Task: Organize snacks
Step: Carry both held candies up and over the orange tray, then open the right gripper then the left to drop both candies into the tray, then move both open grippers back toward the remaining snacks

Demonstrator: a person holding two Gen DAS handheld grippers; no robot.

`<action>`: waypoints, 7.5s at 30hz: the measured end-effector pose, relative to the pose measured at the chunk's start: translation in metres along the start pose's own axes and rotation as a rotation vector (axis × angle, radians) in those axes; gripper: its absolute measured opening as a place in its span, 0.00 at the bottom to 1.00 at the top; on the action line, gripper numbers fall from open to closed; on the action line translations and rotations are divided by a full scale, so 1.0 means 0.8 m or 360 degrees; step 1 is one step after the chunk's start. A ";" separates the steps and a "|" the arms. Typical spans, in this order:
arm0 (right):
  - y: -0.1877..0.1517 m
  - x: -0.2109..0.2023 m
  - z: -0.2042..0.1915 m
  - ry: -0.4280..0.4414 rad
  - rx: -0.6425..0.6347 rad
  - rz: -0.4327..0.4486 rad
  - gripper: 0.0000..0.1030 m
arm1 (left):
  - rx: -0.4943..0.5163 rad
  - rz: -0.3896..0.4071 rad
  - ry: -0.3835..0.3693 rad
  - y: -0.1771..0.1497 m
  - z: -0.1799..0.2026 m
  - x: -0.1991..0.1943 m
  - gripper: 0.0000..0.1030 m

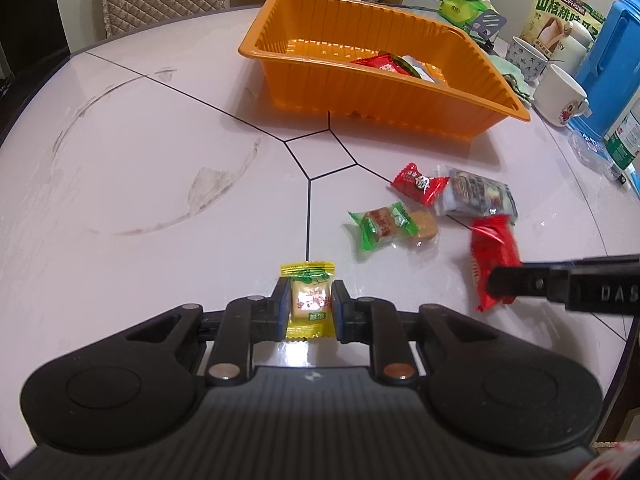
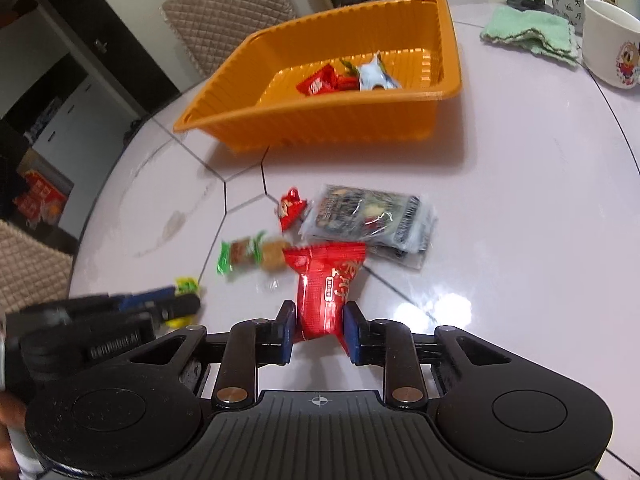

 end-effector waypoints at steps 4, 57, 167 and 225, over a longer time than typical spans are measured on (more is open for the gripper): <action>-0.008 -0.005 -0.003 -0.0025 -0.0060 -0.0008 0.26 | -0.0001 -0.0003 0.0002 -0.003 0.000 -0.002 0.18; 0.055 -0.017 -0.033 0.0026 -0.0257 0.0101 0.26 | 0.0038 0.0251 -0.0004 0.084 -0.003 -0.050 0.17; 0.181 -0.067 0.010 0.0016 -0.0209 0.0453 0.57 | -0.0095 0.0305 -0.0044 0.210 -0.018 -0.053 0.47; 0.018 -0.029 -0.003 -0.0008 -0.0326 0.0027 0.57 | 0.0038 0.0055 -0.0056 0.035 0.018 -0.041 0.47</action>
Point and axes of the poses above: each gripper's, at about its wrist camera, not at the fingertips, and x roughly the way its jaws point, z to its right, y to its top, the point moved 5 cm from there along x, roughly the way its jaws point, and after that the axes turned 15 degrees about y, right-handed, at the moved point
